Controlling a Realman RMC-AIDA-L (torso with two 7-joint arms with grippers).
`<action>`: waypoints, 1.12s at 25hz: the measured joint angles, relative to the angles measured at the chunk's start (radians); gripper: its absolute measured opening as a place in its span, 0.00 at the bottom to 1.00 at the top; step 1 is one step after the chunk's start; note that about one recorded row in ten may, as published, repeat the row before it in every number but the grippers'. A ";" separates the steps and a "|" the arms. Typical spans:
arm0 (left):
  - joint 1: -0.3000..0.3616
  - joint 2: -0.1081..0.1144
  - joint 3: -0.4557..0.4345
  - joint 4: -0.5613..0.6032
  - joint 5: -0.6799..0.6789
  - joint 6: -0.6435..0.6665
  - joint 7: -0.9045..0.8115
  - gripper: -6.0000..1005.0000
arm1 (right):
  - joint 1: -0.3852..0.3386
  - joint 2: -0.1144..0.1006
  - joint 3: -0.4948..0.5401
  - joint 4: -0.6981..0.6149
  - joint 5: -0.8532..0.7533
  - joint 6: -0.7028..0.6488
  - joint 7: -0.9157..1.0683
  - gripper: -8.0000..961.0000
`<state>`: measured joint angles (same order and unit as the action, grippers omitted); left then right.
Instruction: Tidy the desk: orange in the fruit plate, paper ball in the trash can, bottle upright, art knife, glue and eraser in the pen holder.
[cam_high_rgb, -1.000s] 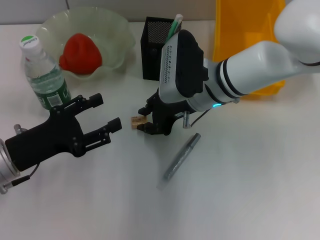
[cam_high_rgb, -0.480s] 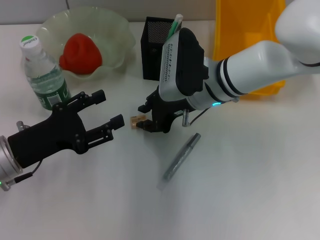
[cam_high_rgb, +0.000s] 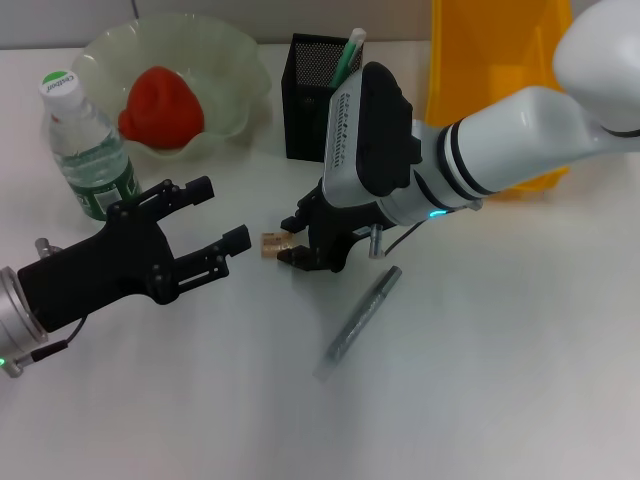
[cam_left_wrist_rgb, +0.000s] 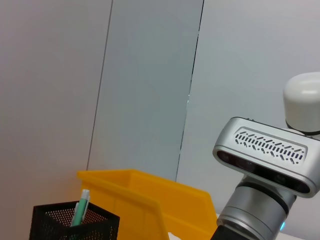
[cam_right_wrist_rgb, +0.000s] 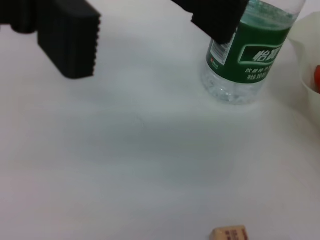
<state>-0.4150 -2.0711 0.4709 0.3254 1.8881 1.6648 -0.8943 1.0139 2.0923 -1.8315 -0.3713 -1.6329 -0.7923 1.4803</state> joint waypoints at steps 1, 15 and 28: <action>0.000 0.000 0.000 0.000 0.000 0.000 0.000 0.78 | 0.000 0.000 0.000 0.000 0.000 -0.001 0.000 0.31; -0.001 -0.001 0.000 0.000 0.000 -0.002 0.000 0.78 | -0.011 0.000 0.003 -0.008 0.025 -0.004 -0.002 0.26; 0.009 0.004 0.000 0.006 0.000 -0.003 -0.002 0.78 | -0.118 -0.017 0.115 -0.107 0.018 -0.082 -0.006 0.24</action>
<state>-0.4060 -2.0667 0.4709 0.3315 1.8883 1.6621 -0.8961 0.8962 2.0754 -1.7167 -0.4781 -1.6144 -0.8746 1.4745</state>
